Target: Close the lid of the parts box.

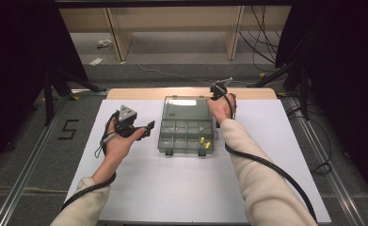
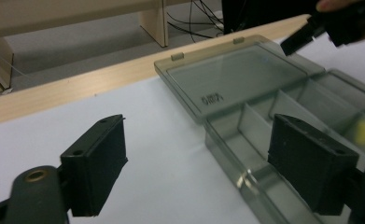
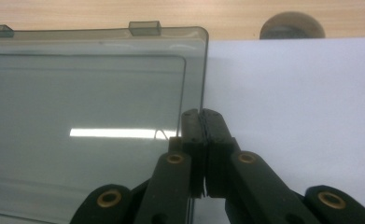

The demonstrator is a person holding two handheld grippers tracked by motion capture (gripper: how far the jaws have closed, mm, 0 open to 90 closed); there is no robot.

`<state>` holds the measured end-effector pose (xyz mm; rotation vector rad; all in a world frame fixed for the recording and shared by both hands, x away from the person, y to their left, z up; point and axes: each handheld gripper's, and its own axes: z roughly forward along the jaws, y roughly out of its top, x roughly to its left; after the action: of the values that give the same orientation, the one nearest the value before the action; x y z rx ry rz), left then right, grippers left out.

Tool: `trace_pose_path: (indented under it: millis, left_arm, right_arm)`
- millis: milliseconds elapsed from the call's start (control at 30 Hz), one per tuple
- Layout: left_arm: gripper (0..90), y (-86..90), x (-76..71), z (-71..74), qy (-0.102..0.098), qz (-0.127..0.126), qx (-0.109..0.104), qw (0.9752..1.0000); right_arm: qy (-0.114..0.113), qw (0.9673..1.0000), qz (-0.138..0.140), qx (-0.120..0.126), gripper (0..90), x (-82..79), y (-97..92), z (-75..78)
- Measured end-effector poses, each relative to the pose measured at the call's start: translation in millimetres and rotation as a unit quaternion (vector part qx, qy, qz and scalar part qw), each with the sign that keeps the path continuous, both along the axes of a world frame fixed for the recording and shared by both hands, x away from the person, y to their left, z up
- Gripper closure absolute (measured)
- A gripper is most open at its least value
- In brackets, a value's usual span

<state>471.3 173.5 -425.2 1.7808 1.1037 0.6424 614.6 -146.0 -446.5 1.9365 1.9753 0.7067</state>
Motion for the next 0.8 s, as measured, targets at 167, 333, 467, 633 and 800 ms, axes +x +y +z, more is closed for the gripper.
trace_pose_path:
  millis: [167,333,467,633,800]
  left_arm:
    - [33.9,-12.9,41.0,13.2,0.034,0.023,-0.003,0.9992]
    - [43.9,-23.8,77.1,10.7,0.102,0.036,-0.017,0.994]
    - [54.2,-27.8,93.6,-1.8,0.148,0.05,-0.025,0.9874]
    - [61.8,-33.5,103.2,-16.8,0.186,0.051,-0.055,0.9797]
    - [69.9,-40.4,107.3,-24.5,0.197,0.048,-0.061,0.9774]
  right_arm:
    - [-0.03,0.9996,0.003,-0.003,89.8,-7.5,0.3,4.7]
    - [-0.049,0.9988,0.007,-0.002,89.8,-13.7,-1.0,8.6]
    - [-0.071,0.9974,0.012,-0.002,89.9,-19.2,-1.1,12.2]
    - [-0.091,0.9956,0.021,-0.004,90.0,-25.7,-0.2,16.2]
    - [-0.104,0.9942,0.028,0.0,90.0,-31.3,1.8,22.1]
